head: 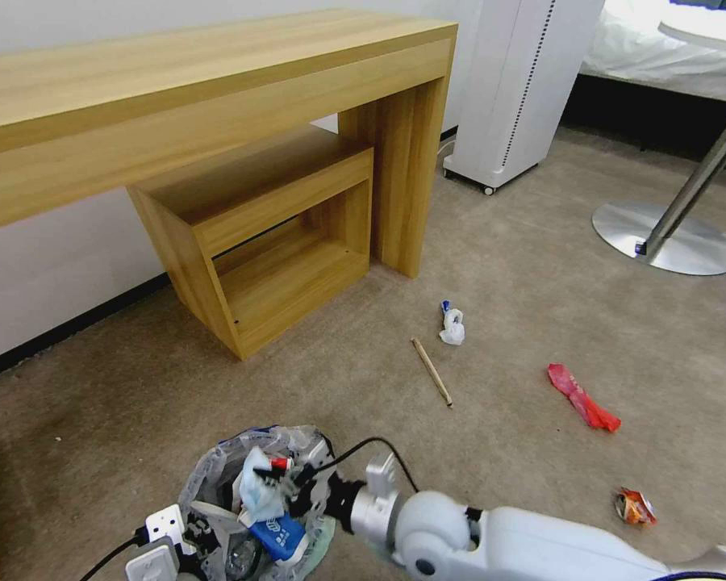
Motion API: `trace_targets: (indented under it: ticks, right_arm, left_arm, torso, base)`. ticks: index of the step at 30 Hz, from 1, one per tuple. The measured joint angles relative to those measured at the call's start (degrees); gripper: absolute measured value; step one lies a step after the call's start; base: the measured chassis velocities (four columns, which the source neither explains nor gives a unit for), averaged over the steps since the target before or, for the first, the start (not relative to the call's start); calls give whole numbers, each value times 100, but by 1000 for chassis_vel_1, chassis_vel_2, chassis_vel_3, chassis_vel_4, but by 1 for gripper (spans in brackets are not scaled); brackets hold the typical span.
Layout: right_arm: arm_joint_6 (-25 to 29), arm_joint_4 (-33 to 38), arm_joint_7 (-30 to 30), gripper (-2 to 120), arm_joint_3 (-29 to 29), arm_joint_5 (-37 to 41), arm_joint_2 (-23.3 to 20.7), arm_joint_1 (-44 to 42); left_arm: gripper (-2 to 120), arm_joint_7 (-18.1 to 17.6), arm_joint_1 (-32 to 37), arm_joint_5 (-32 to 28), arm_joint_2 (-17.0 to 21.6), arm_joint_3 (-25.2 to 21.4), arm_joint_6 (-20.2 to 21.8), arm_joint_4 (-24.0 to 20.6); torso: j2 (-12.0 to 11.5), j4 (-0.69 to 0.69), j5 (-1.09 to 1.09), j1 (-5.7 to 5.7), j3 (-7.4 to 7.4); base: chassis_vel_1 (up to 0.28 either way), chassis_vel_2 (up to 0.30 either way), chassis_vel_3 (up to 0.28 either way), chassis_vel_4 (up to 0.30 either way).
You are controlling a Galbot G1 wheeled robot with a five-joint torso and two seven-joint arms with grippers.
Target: Pick up the trash bin and place the garbage on the floor into it.
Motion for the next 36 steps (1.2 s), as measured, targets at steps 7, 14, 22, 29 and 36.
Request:
trace_targets:
  ticks: [7, 14, 22, 29, 36]
  right_arm:
    - [-43, -896, 272, 0, -255, -56, 695, 17]
    - [-175, -1211, 428, 0, -484, -62, 1120, 12]
    - [-147, -858, 467, 0, -434, -110, 996, 48]
    - [-360, -472, 323, 17, -230, -161, 683, 68]
    - [-537, -260, 240, 43, 10, -156, 379, 48]
  left_arm:
    - [0, 24, 32, 90, -17, 68, -20, -11]
    - [0, 53, 21, 184, -34, 151, -65, 50]
    - [0, 49, 102, 136, 12, 90, -53, 5]
    - [0, 60, 125, 223, -20, 107, -55, 18]
    - [0, 65, 129, 243, -26, 105, -70, 34]
  torso:
    - [0, 1, 0, 0, 0]
    - [0, 1, 2, 0, 0]
    - [0, 0, 0, 0, 1]
    - [0, 0, 2, 0, 0]
    - [0, 0, 3, 0, 0]
  base:
    - [0, 0, 0, 0]
    - [0, 0, 0, 0]
    - [0, 0, 0, 0]
    - [0, 0, 0, 0]
    - [0, 0, 0, 0]
